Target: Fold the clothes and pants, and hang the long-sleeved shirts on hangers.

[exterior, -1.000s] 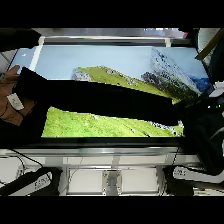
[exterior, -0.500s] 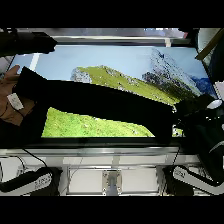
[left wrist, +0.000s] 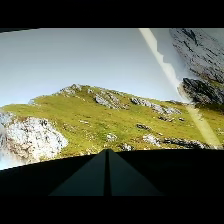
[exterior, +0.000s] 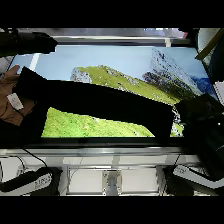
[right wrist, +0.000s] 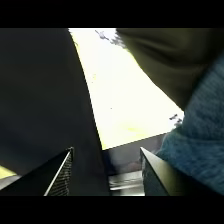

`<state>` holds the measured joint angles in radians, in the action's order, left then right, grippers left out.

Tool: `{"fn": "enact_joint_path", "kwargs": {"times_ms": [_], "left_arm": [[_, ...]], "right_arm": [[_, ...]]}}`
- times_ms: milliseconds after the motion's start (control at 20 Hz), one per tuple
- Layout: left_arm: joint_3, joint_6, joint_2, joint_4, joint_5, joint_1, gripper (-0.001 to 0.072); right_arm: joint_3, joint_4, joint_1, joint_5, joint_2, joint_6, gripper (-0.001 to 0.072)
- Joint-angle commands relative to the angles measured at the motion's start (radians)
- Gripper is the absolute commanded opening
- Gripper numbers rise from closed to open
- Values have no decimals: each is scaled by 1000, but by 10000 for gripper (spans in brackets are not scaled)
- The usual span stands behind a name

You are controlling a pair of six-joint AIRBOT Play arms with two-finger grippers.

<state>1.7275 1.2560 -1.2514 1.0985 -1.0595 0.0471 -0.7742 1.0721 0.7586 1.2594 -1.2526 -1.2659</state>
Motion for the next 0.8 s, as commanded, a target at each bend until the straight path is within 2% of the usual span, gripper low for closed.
{"fn": "enact_joint_path", "kwargs": {"times_ms": [0, 50, 100, 500, 550, 600, 650, 700, 750], "left_arm": [[1, 0, 0, 0, 0, 0, 13], [1, 0, 0, 0, 0, 0, 13], [1, 0, 0, 0, 0, 0, 13], [1, 0, -7, 0, -1, 0, 13], [1, 0, -13, 0, -1, 0, 13], [1, 0, -25, -1, -1, 2, 13], [1, 0, -41, 0, -6, 9, 13], [1, 0, -59, -1, -14, 16, 13], [1, 0, -83, -2, -27, 29, 13]], "right_arm": [[109, -307, 124, -53, -38, 209, 506], [112, -335, 114, -82, -63, 214, 603], [112, -343, 96, -97, -88, 212, 626], [111, -344, -142, -179, -183, 213, 625], [111, -353, -162, -174, -183, 213, 608], [109, -377, -177, -159, -181, 214, 517], [100, -404, -186, -121, -178, 227, 347], [86, -430, -186, -77, -170, 248, 131], [65, -450, -185, -35, -153, 258, 9]]}}
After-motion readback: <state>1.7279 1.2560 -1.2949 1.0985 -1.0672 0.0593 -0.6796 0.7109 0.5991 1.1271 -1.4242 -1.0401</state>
